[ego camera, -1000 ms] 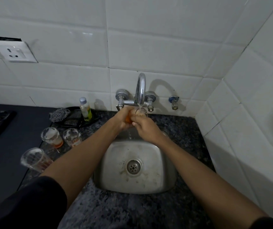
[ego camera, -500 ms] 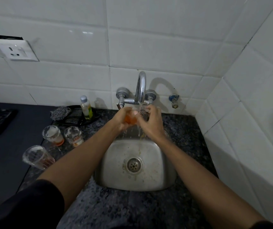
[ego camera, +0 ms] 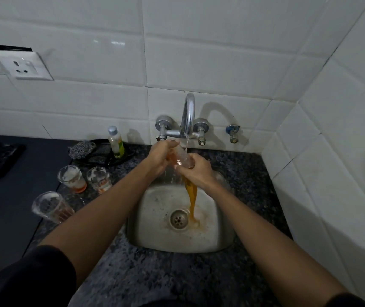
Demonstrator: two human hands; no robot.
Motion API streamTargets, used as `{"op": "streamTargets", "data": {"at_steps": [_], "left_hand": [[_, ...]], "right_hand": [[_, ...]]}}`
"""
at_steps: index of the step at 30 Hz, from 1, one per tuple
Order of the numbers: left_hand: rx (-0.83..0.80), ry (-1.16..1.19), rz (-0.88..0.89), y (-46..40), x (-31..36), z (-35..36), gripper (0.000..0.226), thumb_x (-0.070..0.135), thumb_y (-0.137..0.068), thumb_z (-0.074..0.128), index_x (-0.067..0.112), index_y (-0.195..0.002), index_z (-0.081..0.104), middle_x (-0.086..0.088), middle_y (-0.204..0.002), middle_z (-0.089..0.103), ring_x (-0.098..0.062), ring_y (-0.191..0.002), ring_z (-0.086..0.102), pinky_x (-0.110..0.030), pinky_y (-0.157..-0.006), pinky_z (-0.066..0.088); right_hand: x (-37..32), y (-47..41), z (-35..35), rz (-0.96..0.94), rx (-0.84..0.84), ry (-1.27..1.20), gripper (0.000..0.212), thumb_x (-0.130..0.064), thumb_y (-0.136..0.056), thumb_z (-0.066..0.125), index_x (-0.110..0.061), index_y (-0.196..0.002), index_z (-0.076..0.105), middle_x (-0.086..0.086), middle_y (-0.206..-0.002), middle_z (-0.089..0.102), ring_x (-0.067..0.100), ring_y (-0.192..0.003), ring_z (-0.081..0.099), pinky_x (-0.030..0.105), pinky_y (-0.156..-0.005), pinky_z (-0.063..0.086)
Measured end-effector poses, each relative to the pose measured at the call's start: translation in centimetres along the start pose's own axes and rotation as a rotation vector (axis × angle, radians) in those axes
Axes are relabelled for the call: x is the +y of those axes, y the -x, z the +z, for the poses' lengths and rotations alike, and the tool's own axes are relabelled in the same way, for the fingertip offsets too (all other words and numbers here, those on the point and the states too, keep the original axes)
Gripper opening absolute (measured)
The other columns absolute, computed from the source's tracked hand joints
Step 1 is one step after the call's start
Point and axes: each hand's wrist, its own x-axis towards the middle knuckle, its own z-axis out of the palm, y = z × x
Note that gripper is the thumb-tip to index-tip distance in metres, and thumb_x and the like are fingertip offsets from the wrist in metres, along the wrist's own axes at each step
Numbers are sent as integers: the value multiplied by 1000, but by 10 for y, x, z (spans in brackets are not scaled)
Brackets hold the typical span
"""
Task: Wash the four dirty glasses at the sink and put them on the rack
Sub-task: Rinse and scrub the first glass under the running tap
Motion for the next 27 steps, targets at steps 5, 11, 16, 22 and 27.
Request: {"op": "streamTargets", "data": {"at_steps": [5, 11, 16, 22, 27], "left_hand": [[-13, -23, 73, 0, -2, -5, 24, 9, -87, 73, 6, -110, 67, -7, -89, 69, -22, -79, 69, -40, -75, 61], [24, -38, 168, 10, -6, -7, 38, 8, -86, 78, 7, -122, 64, -8, -107, 73, -23, -95, 73, -43, -86, 62], [-4, 4, 145, 12, -7, -8, 32, 29, -89, 77, 8, -108, 63, -11, -96, 68, -23, -81, 69, -40, -75, 59], [89, 16, 60, 10, -5, -9, 43, 39, -98, 63, 2, -120, 67, -12, -106, 73, -31, -107, 71, -48, -99, 55], [39, 3, -17, 16, -3, 0, 31, 35, -103, 56, 7, -109, 69, -11, -100, 74, -24, -91, 72, -45, -90, 57]], "right_hand": [[0, 3, 4, -3, -17, -36, 51, -33, -85, 85, -17, -127, 63, -4, -111, 69, 4, -92, 64, 15, -68, 46], [6, 3, 5, -63, -10, -28, 58, -37, -81, 88, -18, -130, 64, -4, -114, 70, 10, -99, 66, 24, -81, 56], [20, 11, 9, -434, 152, 160, 61, -43, -94, 74, -17, -146, 54, 2, -136, 60, 13, -122, 58, 29, -103, 51], [27, 14, 1, -779, 149, 427, 59, -15, -102, 65, -4, -156, 43, 14, -160, 44, 23, -151, 39, 34, -124, 33], [11, 4, -4, -823, 284, 384, 41, -7, -102, 49, -2, -139, 64, 17, -139, 66, 26, -129, 64, 38, -109, 53]]}}
